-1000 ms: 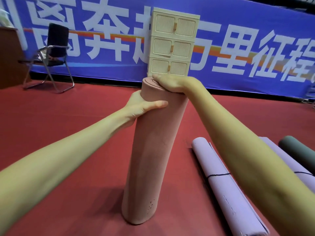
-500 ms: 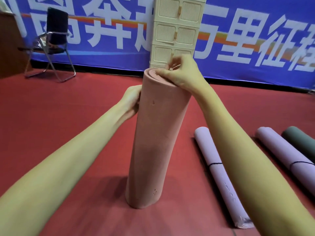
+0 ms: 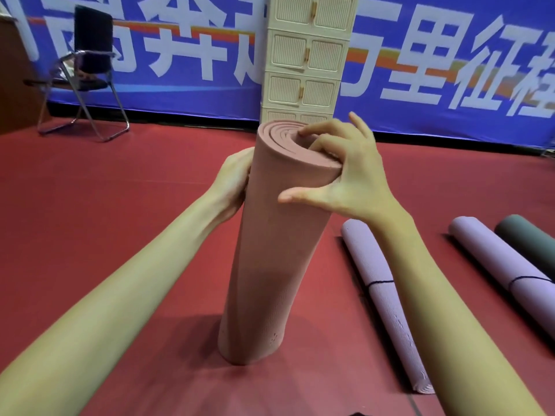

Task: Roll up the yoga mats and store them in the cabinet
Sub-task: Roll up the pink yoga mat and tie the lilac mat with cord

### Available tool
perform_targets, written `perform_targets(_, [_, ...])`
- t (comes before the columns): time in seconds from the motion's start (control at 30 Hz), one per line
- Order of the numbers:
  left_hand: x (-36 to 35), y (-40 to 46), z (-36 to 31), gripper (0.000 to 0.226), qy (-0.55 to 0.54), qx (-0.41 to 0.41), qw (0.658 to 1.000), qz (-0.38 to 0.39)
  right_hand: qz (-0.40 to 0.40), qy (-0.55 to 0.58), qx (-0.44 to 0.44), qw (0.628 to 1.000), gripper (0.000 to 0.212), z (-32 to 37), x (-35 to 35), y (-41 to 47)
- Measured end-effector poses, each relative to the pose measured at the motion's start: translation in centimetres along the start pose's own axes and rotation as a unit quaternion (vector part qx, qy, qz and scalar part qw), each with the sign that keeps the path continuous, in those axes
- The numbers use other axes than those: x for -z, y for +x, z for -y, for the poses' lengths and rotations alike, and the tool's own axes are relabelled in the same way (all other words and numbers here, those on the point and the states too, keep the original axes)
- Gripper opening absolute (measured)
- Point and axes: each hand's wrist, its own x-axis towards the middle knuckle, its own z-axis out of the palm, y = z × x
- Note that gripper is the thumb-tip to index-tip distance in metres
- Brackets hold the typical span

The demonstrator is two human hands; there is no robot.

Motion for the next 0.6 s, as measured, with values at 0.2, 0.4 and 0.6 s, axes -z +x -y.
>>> perform_targets(0.2, [0.0, -0.9, 0.1, 0.036, 0.06, -0.072, 0.995, -0.018, -0.065, -0.018, 0.007, 0.998, 0.062, -0.1, 0.4, -0.5])
perform_targets(0.4, [-1.4, -1.4, -0.7, 0.052, 0.058, -0.129, 0.986, -0.087, -0.06, 0.087, -0.094, 0.99, 0.057, 0.6, 0.7, -2.0])
perform_targets(0.6, [-2.1, -0.9, -1.8, 0.053, 0.099, -0.197, 0.962, -0.159, -0.131, 0.104, -0.053, 0.985, 0.051, -0.4, -0.7, -3.6])
